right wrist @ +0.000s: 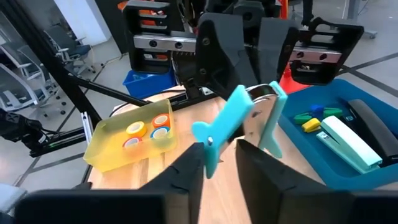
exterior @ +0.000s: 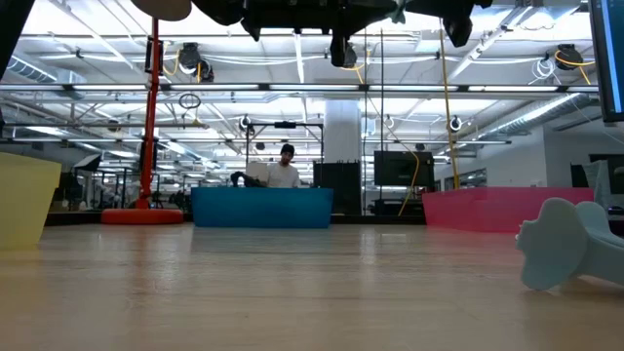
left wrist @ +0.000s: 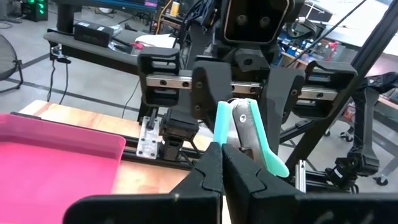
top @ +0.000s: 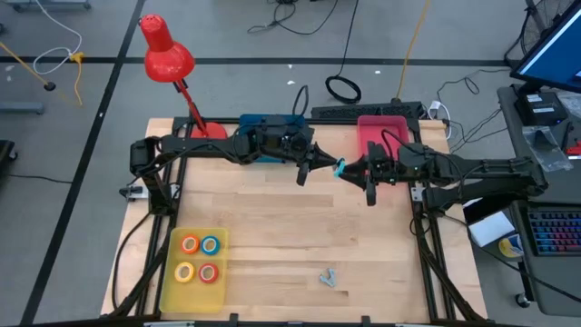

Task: Pick and place Stapler, Stapler remover, tape
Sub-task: Put the light blue staple remover into the pink bin

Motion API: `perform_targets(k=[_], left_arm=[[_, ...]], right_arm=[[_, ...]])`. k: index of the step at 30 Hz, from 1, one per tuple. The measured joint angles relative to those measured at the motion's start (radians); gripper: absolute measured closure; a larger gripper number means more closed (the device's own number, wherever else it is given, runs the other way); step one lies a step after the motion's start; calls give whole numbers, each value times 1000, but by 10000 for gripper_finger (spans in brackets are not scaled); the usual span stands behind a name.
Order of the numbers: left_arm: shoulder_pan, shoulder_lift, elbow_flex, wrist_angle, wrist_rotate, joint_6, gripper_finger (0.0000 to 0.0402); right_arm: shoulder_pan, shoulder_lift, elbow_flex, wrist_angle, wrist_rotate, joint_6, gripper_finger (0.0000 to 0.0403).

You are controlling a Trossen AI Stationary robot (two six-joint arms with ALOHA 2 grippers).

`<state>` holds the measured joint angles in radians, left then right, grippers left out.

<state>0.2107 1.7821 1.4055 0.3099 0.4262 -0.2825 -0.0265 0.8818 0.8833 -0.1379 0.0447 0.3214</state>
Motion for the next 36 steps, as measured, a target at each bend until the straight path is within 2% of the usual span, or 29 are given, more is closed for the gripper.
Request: perform_targets(k=[5, 7, 21, 30, 36], left_arm=[[-1, -1, 0, 2, -1, -7, 401], [-1, -1, 0, 3, 2, -7, 401], [-1, -1, 0, 2, -7, 0, 398], [1, -1, 0, 4, -69, 10, 360], [10, -1, 0, -2, -73, 12, 308]], right_arm=[[0, 4, 0, -7, -6, -10, 385], [0, 3, 0, -6, -20, -18, 396], [0, 3, 0, -4, -18, 8, 402], [0, 3, 0, -10, -12, 8, 402], [0, 3, 0, -18, 7, 7, 403]])
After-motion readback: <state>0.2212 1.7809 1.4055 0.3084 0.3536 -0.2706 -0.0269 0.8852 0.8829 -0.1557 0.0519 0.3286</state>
